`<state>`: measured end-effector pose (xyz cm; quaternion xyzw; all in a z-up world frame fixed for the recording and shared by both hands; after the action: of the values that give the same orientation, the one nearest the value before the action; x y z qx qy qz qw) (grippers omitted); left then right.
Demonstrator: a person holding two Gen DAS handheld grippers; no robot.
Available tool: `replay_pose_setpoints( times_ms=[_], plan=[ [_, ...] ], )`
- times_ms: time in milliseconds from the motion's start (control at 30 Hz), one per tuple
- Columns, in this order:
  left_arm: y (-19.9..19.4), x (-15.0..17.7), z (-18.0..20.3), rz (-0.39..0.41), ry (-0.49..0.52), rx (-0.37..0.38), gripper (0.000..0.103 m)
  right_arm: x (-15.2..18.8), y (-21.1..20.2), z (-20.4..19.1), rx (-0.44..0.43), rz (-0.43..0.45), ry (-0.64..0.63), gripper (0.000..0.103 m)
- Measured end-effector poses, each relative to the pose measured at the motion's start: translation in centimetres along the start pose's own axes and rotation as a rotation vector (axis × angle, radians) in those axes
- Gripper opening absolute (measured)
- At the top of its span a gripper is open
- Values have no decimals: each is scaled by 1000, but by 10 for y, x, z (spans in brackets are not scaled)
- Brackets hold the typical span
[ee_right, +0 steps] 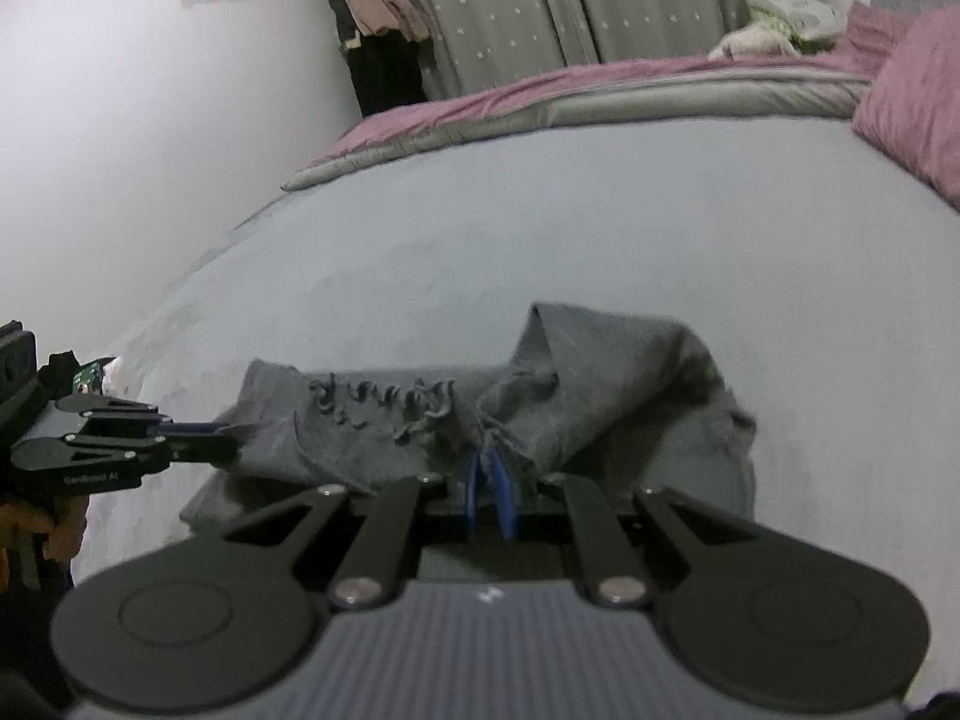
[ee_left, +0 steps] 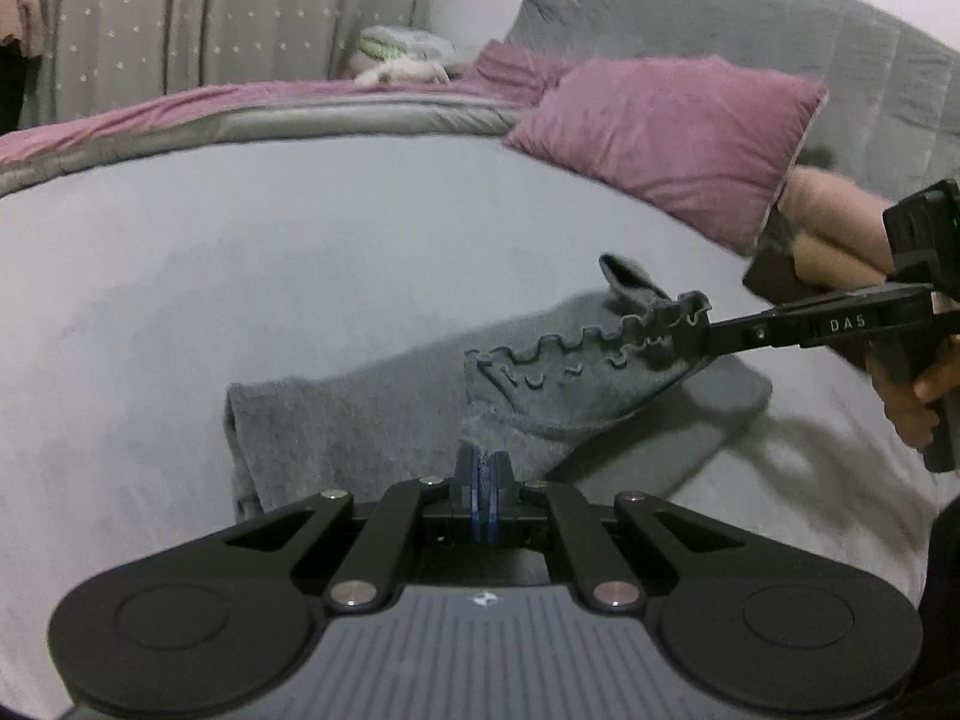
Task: Fold clothes
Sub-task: 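Lift the collar with both grippers and fold it over toward the hem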
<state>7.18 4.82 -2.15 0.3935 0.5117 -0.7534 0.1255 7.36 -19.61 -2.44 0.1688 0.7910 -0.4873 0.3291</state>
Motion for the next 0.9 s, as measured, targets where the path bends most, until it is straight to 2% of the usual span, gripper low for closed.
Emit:
replay_pose_setpoints(
  times_ms=[200, 367, 533, 600, 667, 733, 900],
  plan=[
    [16, 16, 1, -94, -23, 11, 2, 28, 12, 8, 1, -70, 31, 8],
    [17, 20, -2, -128, -57, 23, 3, 43, 23, 16, 12, -130, 63, 9],
    [10, 19, -5, -144, -117, 52, 7, 44, 20, 21, 4, -133, 88, 16],
    [4, 17, -9, -140, -154, 68, 12, 40, 18, 20, 5, -128, 92, 22],
    [-1, 15, -14, -130, -201, 90, 15, 34, 13, 22, 10, -113, 103, 38],
    [-6, 11, -19, -111, -247, 106, 20, 27, 7, 23, 11, -95, 117, 46],
    [-16, 1, -32, -55, -326, 104, 26, 3, -5, 26, 10, -43, 145, 56]
  ],
)
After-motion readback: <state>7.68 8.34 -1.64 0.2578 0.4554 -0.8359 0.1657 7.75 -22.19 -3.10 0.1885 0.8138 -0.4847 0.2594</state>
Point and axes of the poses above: each gripper's, at about its wrist camera, not at the fingertips, and y roughly the way its jaws point, z to its right, x to its underside, the point moved 6 cm from there along y, roughly the way its jaws point, and after that the axes turned 4 degrees about -z, right-handed, at the moved point
